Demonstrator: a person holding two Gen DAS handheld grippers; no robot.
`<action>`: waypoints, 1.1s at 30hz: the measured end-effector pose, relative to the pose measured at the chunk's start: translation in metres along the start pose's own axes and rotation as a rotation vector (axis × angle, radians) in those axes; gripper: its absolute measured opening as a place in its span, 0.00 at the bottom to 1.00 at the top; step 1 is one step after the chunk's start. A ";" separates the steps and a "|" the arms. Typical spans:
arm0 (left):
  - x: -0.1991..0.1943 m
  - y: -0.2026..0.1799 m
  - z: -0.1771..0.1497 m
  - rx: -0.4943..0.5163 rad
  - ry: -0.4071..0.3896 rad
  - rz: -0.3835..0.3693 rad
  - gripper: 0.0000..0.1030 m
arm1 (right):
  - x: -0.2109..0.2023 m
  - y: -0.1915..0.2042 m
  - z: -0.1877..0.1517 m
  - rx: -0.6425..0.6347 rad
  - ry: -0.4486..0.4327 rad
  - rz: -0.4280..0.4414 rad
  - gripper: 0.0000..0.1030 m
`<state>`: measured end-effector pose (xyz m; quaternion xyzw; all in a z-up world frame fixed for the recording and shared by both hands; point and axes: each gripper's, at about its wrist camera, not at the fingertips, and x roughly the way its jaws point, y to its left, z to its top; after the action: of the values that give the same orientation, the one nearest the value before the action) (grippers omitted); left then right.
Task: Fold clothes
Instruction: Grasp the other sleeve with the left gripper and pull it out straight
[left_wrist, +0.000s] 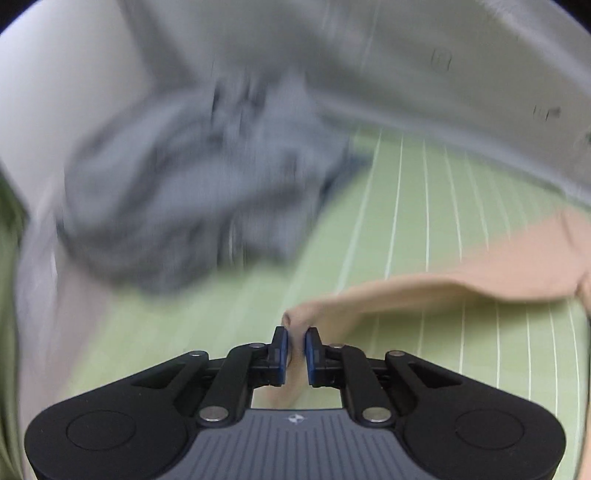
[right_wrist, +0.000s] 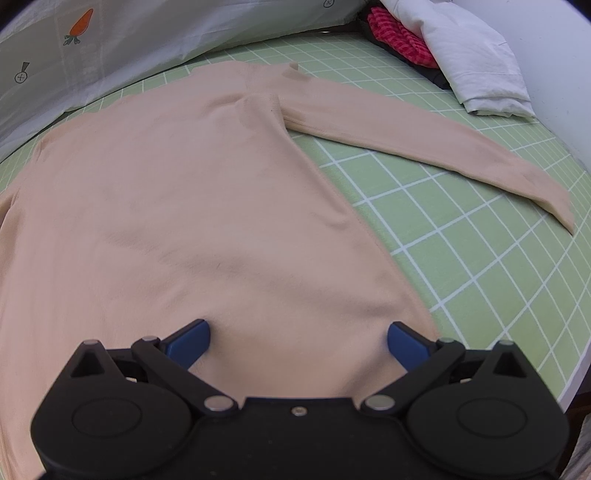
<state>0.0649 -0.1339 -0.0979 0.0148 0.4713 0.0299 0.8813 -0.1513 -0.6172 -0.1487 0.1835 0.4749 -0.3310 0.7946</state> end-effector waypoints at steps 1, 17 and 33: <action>-0.001 0.005 -0.006 -0.034 0.019 -0.020 0.21 | 0.000 0.000 0.000 -0.001 0.000 0.000 1.00; -0.007 0.081 -0.022 -0.614 0.007 -0.255 0.55 | -0.001 0.006 0.002 0.009 0.007 -0.013 1.00; 0.019 0.033 -0.012 -0.259 0.153 -0.059 0.08 | -0.001 0.002 0.000 0.020 -0.005 -0.014 1.00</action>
<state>0.0644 -0.0998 -0.1185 -0.1152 0.5296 0.0656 0.8379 -0.1502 -0.6148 -0.1479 0.1871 0.4707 -0.3418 0.7916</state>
